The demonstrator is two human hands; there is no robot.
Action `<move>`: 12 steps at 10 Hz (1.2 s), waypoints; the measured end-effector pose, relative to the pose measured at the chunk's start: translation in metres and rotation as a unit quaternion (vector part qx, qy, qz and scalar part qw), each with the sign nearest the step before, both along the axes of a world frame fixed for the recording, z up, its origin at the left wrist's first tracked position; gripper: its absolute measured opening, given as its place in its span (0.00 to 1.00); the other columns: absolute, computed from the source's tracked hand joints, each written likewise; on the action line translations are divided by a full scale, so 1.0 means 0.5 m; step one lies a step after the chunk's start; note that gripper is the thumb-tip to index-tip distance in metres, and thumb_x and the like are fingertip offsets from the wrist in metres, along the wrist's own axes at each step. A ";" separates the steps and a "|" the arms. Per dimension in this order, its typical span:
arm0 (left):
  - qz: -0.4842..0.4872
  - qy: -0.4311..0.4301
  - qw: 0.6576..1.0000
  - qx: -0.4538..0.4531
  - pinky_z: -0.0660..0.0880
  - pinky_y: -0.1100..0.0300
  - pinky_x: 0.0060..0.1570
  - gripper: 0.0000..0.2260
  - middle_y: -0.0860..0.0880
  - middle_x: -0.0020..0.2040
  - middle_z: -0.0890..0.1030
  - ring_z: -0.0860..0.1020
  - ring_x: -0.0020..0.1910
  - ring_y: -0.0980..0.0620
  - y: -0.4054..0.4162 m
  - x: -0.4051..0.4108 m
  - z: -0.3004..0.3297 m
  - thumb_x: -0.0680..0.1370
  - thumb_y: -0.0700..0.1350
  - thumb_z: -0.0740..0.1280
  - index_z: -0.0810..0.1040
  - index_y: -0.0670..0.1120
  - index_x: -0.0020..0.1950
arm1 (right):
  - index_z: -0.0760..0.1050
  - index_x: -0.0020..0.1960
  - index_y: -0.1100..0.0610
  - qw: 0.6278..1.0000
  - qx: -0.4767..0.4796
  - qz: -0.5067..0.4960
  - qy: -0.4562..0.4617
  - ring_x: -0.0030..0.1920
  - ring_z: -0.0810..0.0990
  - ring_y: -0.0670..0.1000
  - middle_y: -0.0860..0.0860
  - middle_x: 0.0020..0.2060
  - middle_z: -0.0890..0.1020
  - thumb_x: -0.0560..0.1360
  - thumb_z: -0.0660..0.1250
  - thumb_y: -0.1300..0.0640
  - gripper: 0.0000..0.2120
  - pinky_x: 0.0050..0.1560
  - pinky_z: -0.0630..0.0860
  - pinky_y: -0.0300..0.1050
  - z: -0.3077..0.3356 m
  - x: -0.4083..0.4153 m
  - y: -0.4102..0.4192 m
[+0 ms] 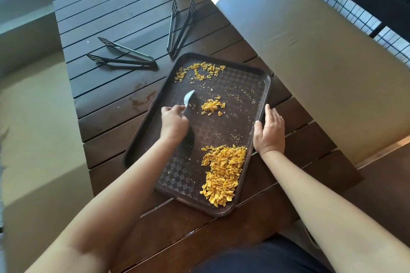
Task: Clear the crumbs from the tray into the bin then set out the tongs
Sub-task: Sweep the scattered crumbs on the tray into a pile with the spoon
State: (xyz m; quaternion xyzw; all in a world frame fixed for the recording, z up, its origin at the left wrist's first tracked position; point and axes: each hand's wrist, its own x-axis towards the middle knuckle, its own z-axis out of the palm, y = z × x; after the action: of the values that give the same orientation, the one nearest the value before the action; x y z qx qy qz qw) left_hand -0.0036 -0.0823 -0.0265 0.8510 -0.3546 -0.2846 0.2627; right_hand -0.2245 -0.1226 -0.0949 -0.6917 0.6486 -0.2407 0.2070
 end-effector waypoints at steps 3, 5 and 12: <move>-0.068 0.019 0.997 -0.022 0.70 0.70 0.41 0.14 0.47 0.57 0.67 0.69 0.47 0.55 -0.010 -0.029 -0.004 0.79 0.38 0.60 0.76 0.44 0.63 | 0.62 0.71 0.65 1.000 0.001 -0.001 0.002 0.71 0.63 0.58 0.61 0.69 0.68 0.73 0.52 0.53 0.29 0.72 0.54 0.52 -0.001 -0.001 0.000; 0.027 -0.002 1.000 0.011 0.74 0.63 0.42 0.19 0.42 0.66 0.63 0.74 0.42 0.51 -0.069 0.036 0.017 0.78 0.34 0.56 0.71 0.42 0.68 | 0.62 0.71 0.65 1.000 0.002 0.000 -0.002 0.71 0.63 0.59 0.62 0.69 0.68 0.72 0.53 0.53 0.30 0.72 0.54 0.52 0.001 0.001 0.000; -0.012 0.016 1.000 -0.008 0.75 0.63 0.48 0.16 0.44 0.63 0.66 0.70 0.49 0.52 -0.068 0.013 0.010 0.79 0.37 0.58 0.73 0.45 0.66 | 0.62 0.72 0.64 1.000 0.004 -0.001 0.005 0.71 0.63 0.58 0.61 0.69 0.68 0.72 0.52 0.52 0.30 0.72 0.53 0.51 0.000 0.000 0.000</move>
State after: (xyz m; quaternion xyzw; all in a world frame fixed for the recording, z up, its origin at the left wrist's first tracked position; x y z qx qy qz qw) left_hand 0.0031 -0.1161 -0.0216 0.8401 -0.3622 -0.2988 0.2716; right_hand -0.2243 -0.1225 -0.0949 -0.6916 0.6509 -0.2351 0.2065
